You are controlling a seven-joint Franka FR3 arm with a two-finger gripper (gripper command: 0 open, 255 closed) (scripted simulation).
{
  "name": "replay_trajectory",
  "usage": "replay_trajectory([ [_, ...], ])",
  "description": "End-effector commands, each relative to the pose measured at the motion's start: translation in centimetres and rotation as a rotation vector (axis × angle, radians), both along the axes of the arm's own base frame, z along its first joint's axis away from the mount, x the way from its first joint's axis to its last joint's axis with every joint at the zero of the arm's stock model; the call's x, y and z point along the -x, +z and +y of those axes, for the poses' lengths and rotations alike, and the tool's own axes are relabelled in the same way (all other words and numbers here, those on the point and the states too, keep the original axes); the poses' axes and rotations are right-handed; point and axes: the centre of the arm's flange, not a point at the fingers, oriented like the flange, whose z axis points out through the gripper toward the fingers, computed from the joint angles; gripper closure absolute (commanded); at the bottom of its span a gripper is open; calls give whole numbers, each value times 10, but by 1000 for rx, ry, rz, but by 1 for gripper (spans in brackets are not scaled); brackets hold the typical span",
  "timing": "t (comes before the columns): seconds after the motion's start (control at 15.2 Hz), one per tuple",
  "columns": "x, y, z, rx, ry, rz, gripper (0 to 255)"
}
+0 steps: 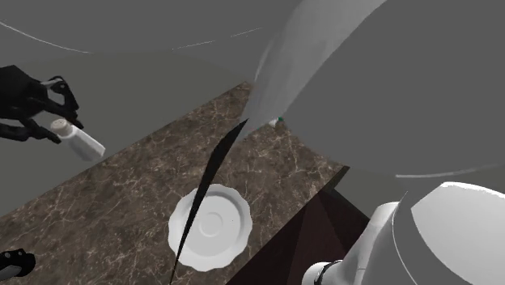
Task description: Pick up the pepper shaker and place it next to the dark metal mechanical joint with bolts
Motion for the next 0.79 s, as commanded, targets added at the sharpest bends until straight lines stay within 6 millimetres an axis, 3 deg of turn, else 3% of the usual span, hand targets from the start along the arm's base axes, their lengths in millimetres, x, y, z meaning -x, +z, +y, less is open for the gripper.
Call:
replay_trajectory([
  [0.0, -4, 1, 26, 0, -2, 0, 255],
  [0.59, -25, 1, 143, 0, -2, 0, 255],
  [0.73, -25, -4, 147, 0, -2, 0, 255],
])
